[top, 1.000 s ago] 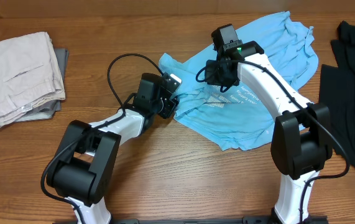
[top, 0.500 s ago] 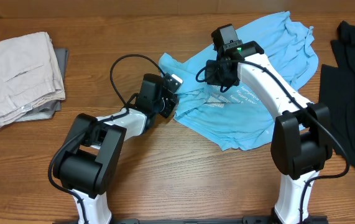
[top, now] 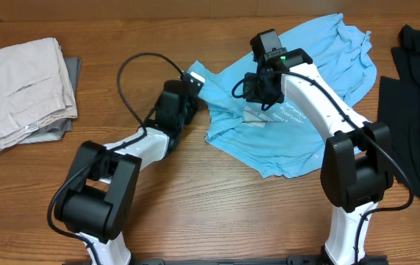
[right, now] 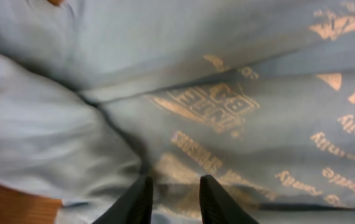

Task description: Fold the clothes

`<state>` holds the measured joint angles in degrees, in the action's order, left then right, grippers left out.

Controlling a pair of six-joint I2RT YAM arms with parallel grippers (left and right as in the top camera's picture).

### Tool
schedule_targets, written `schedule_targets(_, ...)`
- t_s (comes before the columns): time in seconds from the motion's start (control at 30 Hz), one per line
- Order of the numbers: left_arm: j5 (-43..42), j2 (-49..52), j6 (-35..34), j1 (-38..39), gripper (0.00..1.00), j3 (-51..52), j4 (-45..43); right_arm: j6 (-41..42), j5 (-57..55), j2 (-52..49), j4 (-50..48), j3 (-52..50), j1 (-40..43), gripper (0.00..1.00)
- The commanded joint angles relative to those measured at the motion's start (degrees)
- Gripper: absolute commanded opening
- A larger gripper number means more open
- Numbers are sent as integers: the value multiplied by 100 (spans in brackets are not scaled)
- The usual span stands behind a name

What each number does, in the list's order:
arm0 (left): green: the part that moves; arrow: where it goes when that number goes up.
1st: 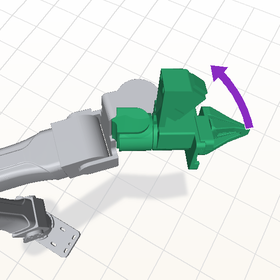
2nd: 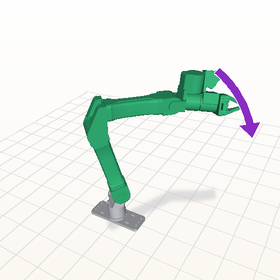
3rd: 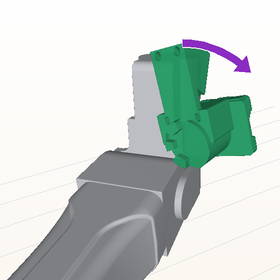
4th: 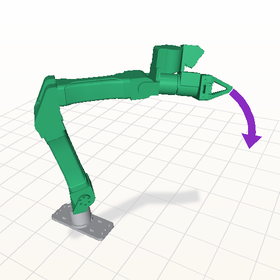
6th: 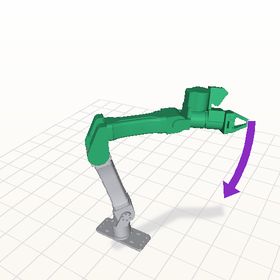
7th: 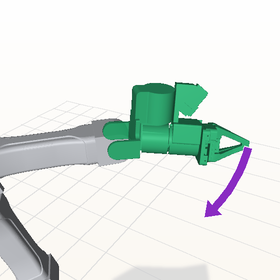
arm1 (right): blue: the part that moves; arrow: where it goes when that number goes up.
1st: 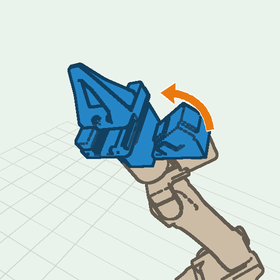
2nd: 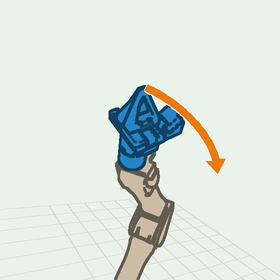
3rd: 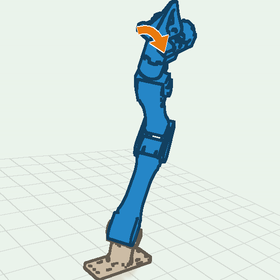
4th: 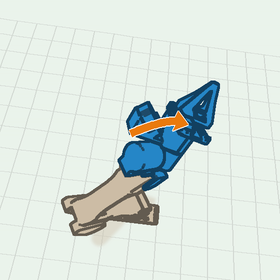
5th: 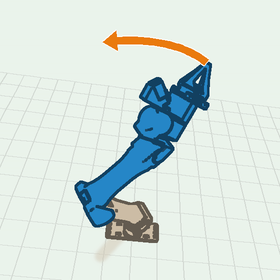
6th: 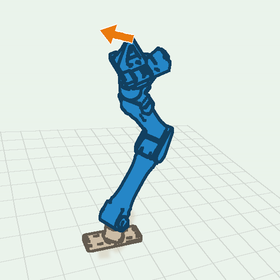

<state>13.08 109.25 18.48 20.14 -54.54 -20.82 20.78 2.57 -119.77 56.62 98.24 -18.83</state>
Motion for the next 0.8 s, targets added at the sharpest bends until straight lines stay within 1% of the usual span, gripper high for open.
schedule_targets(0.0,284,-127,227,-337,4,-44,-260,-17,-39,59,168,17,181,29)
schedule_targets(0.1,22,-125,153,-713,4,-44,-575,-17,-37,59,448,17,341,29)
schedule_targets(0.27,-1054,-52,-35,-1419,4,-44,-927,-17,-39,59,796,17,599,30)
schedule_targets(0.4,-1163,256,-52,-1926,4,-52,-1353,-17,-39,59,859,17,697,30)
schedule_targets(0.43,-1163,380,-52,-2052,7,-66,-1462,-17,-39,59,855,17,704,30)
schedule_targets(0.47,-1163,490,-52,-2153,30,-85,-1537,-17,-39,59,844,17,702,30)
schedule_targets(0.5,-1163,595,-55,-2247,61,-107,-1606,-17,-39,59,835,17,702,30)
schedule_targets(0.57,-1163,769,-74,-2424,82,-190,-1694,-17,-39,59,817,17,702,30)
schedule_targets(0.6,-1161,802,-120,-2492,89,-236,-1694,-20,-39,59,802,17,702,31)
schedule_targets(0.63,-1163,807,-247,-2553,92,-295,-1696,-20,-42,59,791,17,702,31)
schedule_targets(0.77,-1169,610,-946,-2623,91,-577,-1665,-22,-39,59,691,17,702,31)
